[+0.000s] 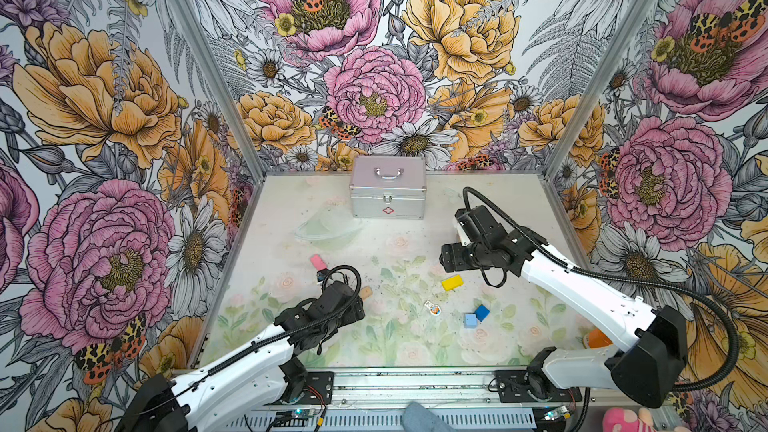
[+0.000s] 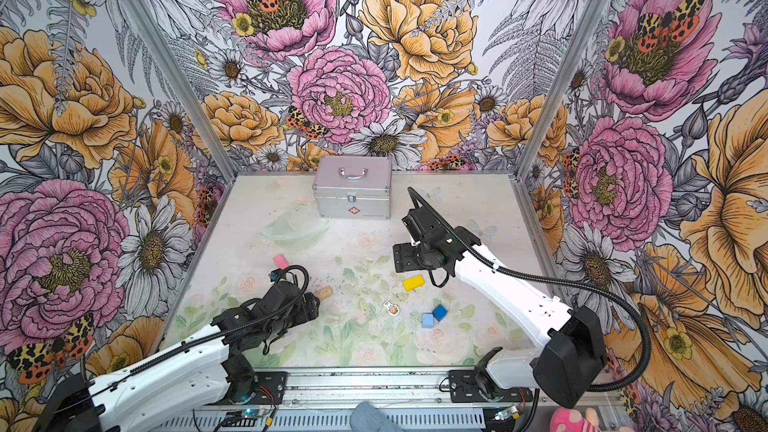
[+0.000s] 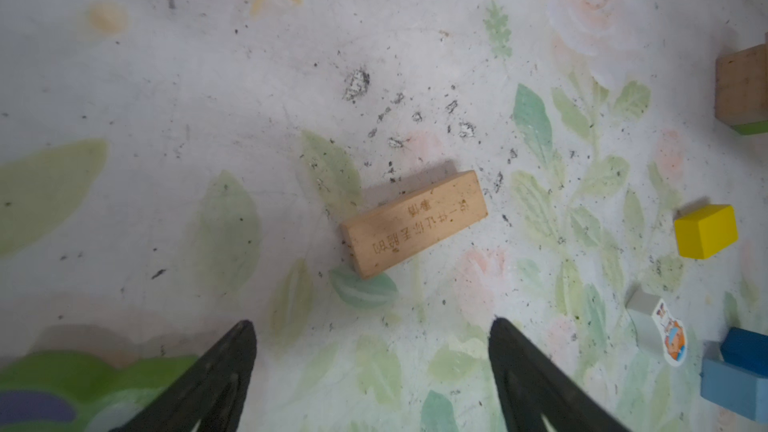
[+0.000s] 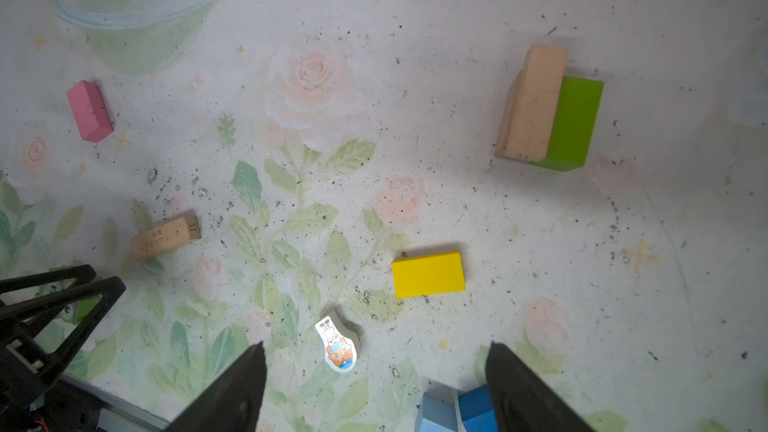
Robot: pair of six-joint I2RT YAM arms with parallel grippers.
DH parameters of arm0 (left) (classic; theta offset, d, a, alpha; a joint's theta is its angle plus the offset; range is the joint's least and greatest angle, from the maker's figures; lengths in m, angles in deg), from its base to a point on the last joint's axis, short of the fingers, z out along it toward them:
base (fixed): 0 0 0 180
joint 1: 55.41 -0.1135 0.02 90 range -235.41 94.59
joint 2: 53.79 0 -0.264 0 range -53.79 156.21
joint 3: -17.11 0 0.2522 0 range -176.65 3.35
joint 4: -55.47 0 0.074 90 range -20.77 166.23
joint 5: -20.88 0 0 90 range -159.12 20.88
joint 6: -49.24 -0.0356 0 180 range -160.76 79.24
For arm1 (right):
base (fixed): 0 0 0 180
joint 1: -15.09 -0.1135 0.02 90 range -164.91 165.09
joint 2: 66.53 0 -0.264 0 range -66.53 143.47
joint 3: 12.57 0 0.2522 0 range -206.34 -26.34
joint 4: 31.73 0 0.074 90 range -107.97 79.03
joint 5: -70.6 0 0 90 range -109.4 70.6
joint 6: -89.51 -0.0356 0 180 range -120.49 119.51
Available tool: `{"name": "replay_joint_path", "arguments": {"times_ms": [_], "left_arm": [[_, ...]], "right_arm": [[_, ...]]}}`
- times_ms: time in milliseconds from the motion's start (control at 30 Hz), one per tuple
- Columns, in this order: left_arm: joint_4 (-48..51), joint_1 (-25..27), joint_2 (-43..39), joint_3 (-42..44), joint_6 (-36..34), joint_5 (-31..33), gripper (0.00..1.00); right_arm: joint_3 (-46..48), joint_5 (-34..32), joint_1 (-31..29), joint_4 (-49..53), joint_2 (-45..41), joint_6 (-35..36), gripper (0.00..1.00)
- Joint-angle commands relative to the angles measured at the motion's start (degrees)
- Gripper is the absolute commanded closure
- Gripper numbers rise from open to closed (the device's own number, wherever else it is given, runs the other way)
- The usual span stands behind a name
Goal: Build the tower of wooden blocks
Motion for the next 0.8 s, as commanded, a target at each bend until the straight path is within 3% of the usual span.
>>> {"name": "replay_joint_path", "arguments": {"times_ms": [0,233,767], "left_arm": [[-5.55,-0.20,4.00,-1.66,-0.78,-1.60,0.12],[-9.15,-0.28,9.98,-4.42,-1.54,-1.63,0.13],[-11.69,-1.45,20.05,-9.91,-3.64,-3.13,0.15]], "right_arm": [[0.73,-0.56,0.05,-1.10,-1.47,0.56,0.14],[3.36,-3.11,1.17,-1.19,-3.77,0.03,0.14],[6.36,0.27,7.09,-1.11,-7.92,2.04,0.13]]}}
